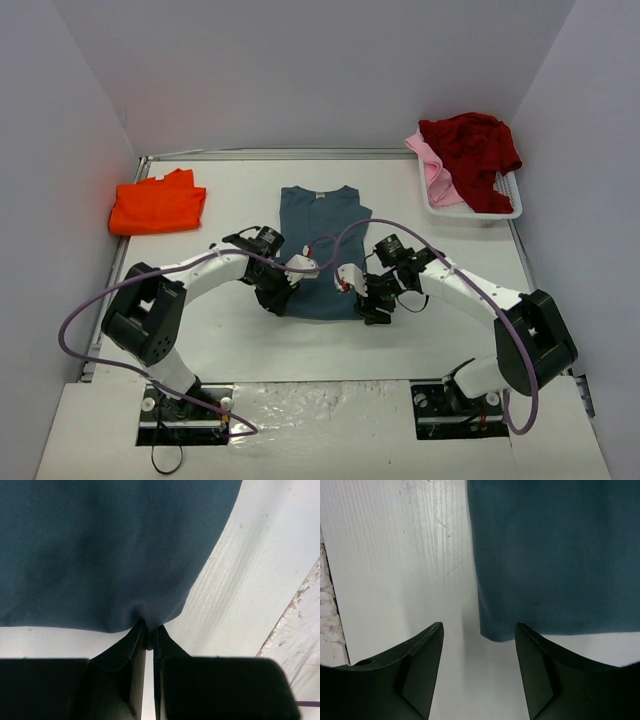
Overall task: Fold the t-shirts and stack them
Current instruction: Grab one side of the 2/3 rectangular tshirt with both arms
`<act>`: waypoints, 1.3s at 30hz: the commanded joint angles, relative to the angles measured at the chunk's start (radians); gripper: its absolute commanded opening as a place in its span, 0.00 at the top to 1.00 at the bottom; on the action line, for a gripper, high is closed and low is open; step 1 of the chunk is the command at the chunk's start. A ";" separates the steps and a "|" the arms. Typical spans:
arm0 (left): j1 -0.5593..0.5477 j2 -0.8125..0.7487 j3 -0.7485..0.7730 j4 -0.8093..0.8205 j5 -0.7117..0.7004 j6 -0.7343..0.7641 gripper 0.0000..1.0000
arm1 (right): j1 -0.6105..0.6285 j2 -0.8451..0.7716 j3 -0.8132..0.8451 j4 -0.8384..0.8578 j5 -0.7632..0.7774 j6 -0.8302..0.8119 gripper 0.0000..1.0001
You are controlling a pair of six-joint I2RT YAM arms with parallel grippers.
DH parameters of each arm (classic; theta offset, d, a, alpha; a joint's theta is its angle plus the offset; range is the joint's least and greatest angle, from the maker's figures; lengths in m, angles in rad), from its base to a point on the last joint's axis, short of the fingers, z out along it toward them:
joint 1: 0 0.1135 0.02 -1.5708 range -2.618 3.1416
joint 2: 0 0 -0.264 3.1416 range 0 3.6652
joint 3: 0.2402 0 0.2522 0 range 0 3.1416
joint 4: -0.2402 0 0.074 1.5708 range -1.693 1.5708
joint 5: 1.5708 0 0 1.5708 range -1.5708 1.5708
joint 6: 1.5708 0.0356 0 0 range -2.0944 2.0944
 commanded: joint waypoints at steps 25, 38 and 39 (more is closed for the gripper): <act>0.044 0.024 0.055 -0.055 0.116 0.021 0.98 | 0.025 0.165 -0.047 0.177 0.154 0.040 0.65; 0.062 0.044 0.074 -0.093 0.153 0.041 0.98 | 0.035 0.190 -0.006 0.142 0.220 0.112 0.95; 0.062 0.043 0.077 -0.096 0.147 0.045 0.98 | 0.037 0.177 0.007 0.097 0.194 0.113 0.96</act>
